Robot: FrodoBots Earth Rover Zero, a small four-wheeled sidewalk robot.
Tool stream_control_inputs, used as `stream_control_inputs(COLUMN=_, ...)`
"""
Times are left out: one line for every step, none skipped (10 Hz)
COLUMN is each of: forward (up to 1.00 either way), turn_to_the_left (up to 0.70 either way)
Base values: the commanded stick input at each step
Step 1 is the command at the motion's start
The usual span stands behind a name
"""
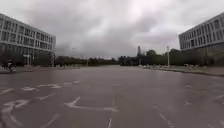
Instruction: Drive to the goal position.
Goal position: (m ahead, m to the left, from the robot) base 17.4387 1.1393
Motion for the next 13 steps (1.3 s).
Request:
stream_control_inputs(forward=0.7, turn_to_the_left=0.0)
stream_control_inputs(forward=0.7, turn_to_the_left=0.0)
stream_control_inputs(forward=0.7, turn_to_the_left=0.0)
stream_control_inputs(forward=0.7, turn_to_the_left=0.0)
stream_control_inputs(forward=0.7, turn_to_the_left=0.0)
stream_control_inputs(forward=0.7, turn_to_the_left=0.0)
stream_control_inputs(forward=0.7, turn_to_the_left=0.0)
stream_control_inputs(forward=0.7, turn_to_the_left=0.0)
stream_control_inputs(forward=0.7, turn_to_the_left=0.0)
stream_control_inputs(forward=0.7, turn_to_the_left=0.0)
stream_control_inputs(forward=0.7, turn_to_the_left=0.0)
stream_control_inputs(forward=0.7, turn_to_the_left=0.0)
stream_control_inputs(forward=0.7, turn_to_the_left=0.0)
